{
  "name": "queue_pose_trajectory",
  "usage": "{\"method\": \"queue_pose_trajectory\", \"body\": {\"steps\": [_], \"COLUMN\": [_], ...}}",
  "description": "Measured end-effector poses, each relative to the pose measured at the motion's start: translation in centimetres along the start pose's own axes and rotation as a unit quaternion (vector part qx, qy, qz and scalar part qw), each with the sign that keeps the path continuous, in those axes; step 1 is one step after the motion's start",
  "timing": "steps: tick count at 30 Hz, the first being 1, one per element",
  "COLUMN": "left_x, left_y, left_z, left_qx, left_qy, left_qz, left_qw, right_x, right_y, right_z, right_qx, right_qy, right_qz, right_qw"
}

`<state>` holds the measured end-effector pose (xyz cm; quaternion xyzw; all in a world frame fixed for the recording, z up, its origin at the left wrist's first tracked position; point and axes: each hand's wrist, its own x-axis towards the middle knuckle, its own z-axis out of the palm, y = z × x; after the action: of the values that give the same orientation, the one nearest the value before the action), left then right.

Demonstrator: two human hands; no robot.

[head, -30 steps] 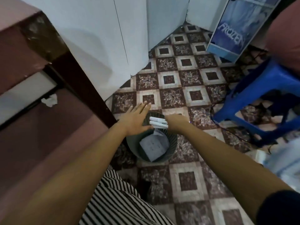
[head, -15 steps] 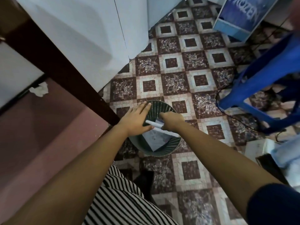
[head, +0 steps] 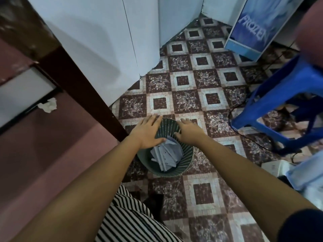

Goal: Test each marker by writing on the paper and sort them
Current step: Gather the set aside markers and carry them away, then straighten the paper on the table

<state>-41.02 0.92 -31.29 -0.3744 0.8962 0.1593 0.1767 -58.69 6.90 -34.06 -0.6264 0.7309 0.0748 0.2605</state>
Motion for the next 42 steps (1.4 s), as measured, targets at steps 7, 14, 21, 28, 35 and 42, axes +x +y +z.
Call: {"method": "queue_pose_trajectory", "body": {"steps": [7, 14, 21, 28, 35, 42], "left_x": [-0.2, -1.2, -3.8, -7.3, -12.6, -19.2], "left_y": [0.9, 2.1, 3.3, 4.6, 2.6, -3.5], "left_z": [-3.9, -11.4, -20.9, -30.1, -34.9, -35.0], "left_qx": [0.038, 0.052, 0.096, 0.094, 0.091, 0.088], "left_qy": [0.035, 0.114, 0.209, 0.283, 0.337, 0.357], "left_qz": [-0.013, -0.045, -0.056, -0.072, -0.096, -0.167], "left_qw": [0.999, 0.991, 0.972, 0.952, 0.932, 0.915], "right_x": [-1.3, -3.8, -7.7, -12.5, -15.0, -15.0], "right_y": [-0.2, -0.9, -2.6, -4.9, -9.8, -18.4], "right_z": [-4.5, -13.1, -23.3, -32.4, -36.0, -35.5], "right_qx": [-0.024, -0.038, -0.040, -0.051, -0.046, -0.038], "right_qy": [0.049, 0.143, 0.250, 0.341, 0.364, 0.360], "right_qz": [-0.006, -0.019, -0.037, -0.056, -0.104, -0.187], "right_qw": [0.999, 0.989, 0.967, 0.937, 0.924, 0.913]}}
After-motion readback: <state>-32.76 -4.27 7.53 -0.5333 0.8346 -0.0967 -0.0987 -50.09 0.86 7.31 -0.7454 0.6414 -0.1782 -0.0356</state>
